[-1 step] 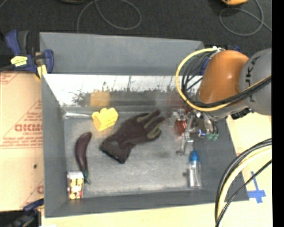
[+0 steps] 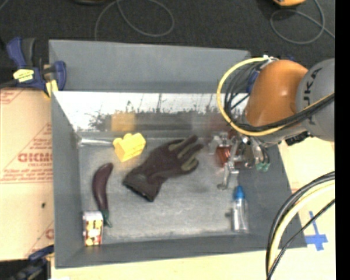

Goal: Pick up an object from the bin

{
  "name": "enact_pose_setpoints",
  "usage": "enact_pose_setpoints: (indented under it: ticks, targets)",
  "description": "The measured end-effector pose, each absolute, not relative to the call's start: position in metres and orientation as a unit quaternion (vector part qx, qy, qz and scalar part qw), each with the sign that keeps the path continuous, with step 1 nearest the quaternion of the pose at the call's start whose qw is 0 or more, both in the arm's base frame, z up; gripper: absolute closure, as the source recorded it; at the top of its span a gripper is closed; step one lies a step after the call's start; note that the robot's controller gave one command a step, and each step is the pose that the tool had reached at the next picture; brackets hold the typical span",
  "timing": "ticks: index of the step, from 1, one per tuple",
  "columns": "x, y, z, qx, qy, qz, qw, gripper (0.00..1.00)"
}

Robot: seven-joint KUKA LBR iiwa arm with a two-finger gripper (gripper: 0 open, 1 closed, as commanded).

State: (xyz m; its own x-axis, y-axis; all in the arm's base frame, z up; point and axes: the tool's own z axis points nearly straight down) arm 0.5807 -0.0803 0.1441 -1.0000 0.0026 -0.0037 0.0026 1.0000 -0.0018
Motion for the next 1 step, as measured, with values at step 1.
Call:
enact_pose_setpoints:
  ticks: [1]
  targets:
    - [0.6138, -0.034, 0.105, 0.033, 0.999, -0.001, 0.005, 0.0]
